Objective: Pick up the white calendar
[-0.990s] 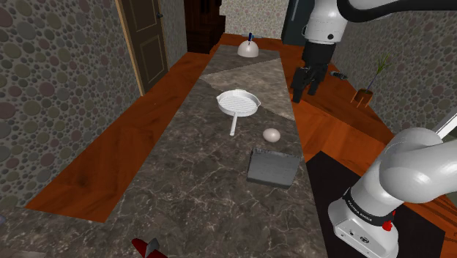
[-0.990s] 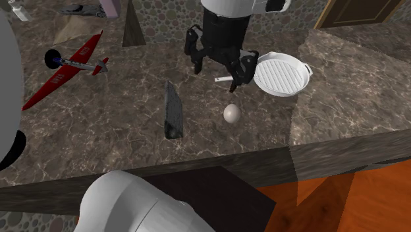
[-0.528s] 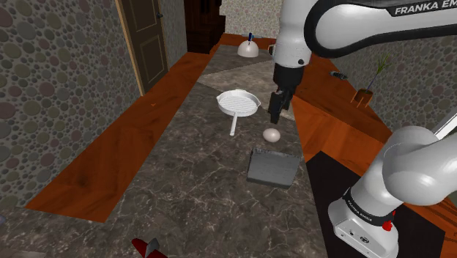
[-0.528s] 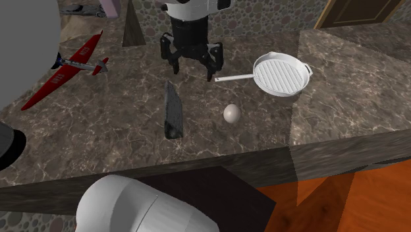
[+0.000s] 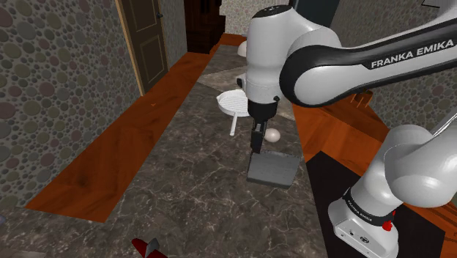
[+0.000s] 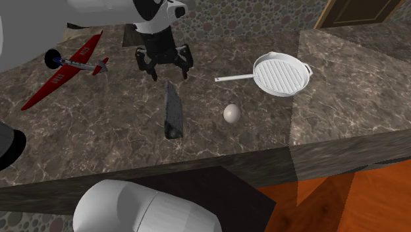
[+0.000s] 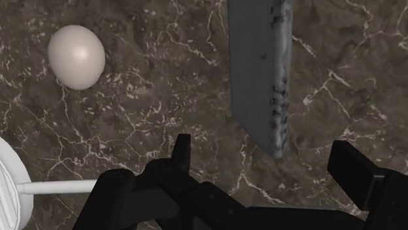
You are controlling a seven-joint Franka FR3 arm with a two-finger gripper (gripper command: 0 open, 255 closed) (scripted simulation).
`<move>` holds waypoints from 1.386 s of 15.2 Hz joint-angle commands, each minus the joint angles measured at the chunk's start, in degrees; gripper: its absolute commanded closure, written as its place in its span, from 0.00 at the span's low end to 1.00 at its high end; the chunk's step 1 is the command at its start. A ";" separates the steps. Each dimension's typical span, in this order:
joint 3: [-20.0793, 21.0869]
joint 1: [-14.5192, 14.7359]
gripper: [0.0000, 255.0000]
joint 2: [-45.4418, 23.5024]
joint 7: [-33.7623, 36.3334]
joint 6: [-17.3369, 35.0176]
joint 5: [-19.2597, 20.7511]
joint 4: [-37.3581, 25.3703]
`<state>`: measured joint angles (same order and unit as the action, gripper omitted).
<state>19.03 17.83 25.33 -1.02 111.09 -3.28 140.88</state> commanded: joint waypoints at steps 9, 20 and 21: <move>2.81 0.93 0.00 -4.84 0.93 8.27 1.12 3.64; 2.81 0.93 1.00 -4.84 0.92 8.27 1.12 3.64; 2.68 0.97 1.00 -4.40 0.76 7.40 1.03 3.19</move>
<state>21.77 18.78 20.74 -0.20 118.95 -2.20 144.28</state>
